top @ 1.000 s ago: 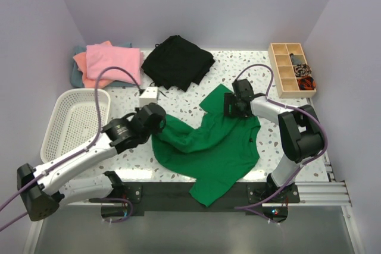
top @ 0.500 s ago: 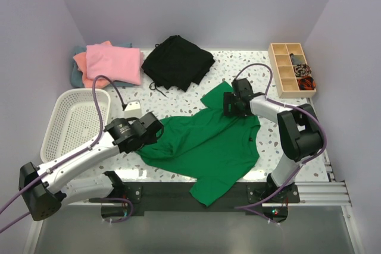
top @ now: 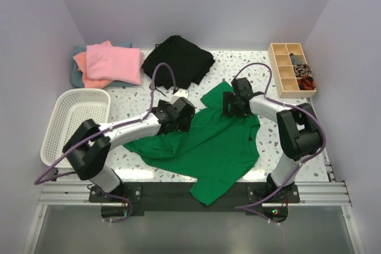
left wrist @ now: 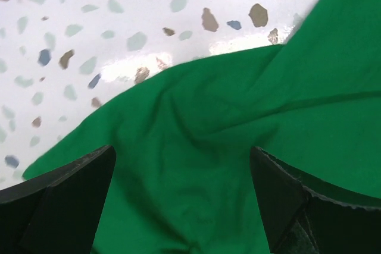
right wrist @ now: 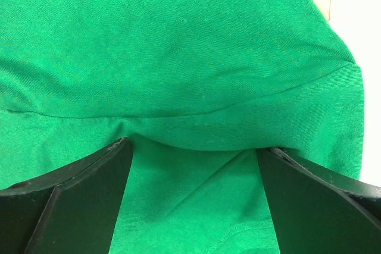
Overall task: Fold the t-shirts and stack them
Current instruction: Flatten out the tshirt
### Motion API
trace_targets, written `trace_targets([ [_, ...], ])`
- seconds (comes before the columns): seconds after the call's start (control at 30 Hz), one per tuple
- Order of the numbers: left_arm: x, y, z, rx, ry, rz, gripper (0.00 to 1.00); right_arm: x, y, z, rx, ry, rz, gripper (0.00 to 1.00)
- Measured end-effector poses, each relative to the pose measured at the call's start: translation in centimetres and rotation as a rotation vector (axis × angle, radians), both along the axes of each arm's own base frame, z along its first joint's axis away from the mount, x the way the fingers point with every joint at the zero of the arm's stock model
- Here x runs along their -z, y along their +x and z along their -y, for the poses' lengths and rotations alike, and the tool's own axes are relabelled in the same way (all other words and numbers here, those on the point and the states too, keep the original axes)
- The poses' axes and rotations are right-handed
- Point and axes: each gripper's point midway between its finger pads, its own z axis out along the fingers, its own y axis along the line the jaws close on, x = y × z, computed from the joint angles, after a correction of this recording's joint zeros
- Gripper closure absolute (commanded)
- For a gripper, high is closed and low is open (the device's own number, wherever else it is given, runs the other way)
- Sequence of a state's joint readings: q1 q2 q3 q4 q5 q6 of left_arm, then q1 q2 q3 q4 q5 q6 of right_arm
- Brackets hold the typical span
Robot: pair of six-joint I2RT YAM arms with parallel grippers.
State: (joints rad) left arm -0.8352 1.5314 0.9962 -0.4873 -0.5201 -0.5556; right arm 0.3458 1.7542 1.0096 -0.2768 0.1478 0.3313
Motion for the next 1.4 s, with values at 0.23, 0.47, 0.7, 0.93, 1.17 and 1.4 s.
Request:
trace_targets([
  [0.23,4.4,2.5,1.3,0.053,0.038,-0.035,0.0,0.0,0.0,0.0,0.0,0.0,0.0,0.11],
  [0.47,6.0,4.0,1.9,0.065,0.051,-0.03,0.19,0.0,0.0,0.0,0.0,0.0,0.0,0.11],
  [0.7,6.5,4.6,3.1,0.097,0.023,-0.029,0.99,0.0,0.0,0.0,0.0,0.0,0.0,0.11],
  [0.93,6.5,6.2,1.8,0.06,0.012,-0.031,1.0,0.0,0.0,0.0,0.0,0.0,0.0,0.11],
  [1.17,5.6,9.8,-1.9,-0.054,-0.048,-0.023,1.0,-0.2,0.4,-0.5,-0.007,0.021,0.018,0.12],
  [1.4,3.2,13.0,-3.4,-0.093,-0.065,0.049,1.0,-0.4,1.1,-1.5,-0.026,0.067,0.041,0.12],
])
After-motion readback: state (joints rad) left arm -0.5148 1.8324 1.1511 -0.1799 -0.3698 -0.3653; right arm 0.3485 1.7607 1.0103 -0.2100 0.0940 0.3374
